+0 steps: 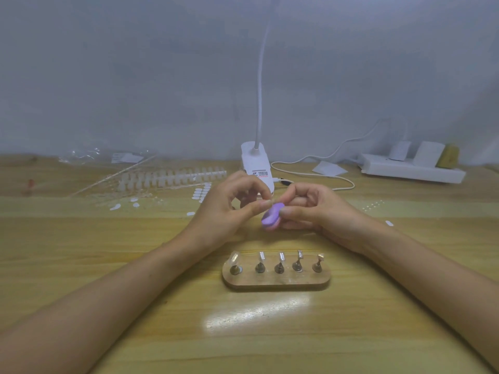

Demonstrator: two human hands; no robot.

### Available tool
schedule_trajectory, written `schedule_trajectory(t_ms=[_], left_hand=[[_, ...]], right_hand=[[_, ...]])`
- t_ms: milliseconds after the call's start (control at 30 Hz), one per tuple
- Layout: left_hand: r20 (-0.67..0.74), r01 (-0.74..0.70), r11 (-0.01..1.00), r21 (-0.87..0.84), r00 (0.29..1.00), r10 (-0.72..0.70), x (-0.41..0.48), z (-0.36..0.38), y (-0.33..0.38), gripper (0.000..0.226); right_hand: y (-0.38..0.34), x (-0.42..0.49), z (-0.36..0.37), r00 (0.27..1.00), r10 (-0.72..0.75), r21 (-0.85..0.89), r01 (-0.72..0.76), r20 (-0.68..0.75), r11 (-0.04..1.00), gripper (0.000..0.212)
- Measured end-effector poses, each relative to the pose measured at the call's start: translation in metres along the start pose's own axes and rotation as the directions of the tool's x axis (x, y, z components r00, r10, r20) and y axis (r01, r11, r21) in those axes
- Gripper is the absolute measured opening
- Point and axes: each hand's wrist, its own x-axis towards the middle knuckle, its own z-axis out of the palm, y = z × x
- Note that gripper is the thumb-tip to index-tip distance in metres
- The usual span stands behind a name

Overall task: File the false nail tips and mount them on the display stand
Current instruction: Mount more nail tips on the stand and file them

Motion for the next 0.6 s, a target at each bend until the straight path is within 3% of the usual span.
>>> schedule_trajectory(t_ms=[67,167,267,367,467,600], left_hand=[[0.014,0.0,1.0,0.0,1.0,0.0,0.0,0.0,0.0002,0.016],[0.019,-0.011,1.0,-0.005,1.0,0.011,0.0003,0.0004,0.0003,0.015],[0.009,-0.004,1.0,-0.01,1.0,0.004,0.001,0.0001,0.0006,0.018],[0.032,-0.013,1.0,-0.004,0.999,0.013,0.0007,0.0008,0.0004,0.017],[0.009,-0.02,1.0,-0.009,1.0,0.02,0.0004,-0.0001,0.0001,0.02],[0.015,-0.024,1.0,0.011,1.0,0.024,0.0002,0.0006,0.0003,0.018]], right_hand=[[0.0007,-0.0001,0.0008,0.999,0.001,-0.027,0.0,0.032,1.0,0.01],[0.0011,0.0003,-0.0024,0.998,-0.022,0.036,0.024,-0.059,0.999,0.011],[-0.0003,-0.0004,0.0006,0.999,0.008,-0.04,-0.006,0.04,0.999,0.01],[-0.0006,-0.0002,-0.0011,0.999,-0.013,0.022,0.014,-0.048,1.0,0.012],[-0.0021,-0.001,0.0003,0.999,0.011,-0.032,-0.01,0.051,0.999,0.009],[-0.0003,-0.0003,-0.0016,1.0,-0.005,0.005,0.005,-0.029,1.0,0.012]])
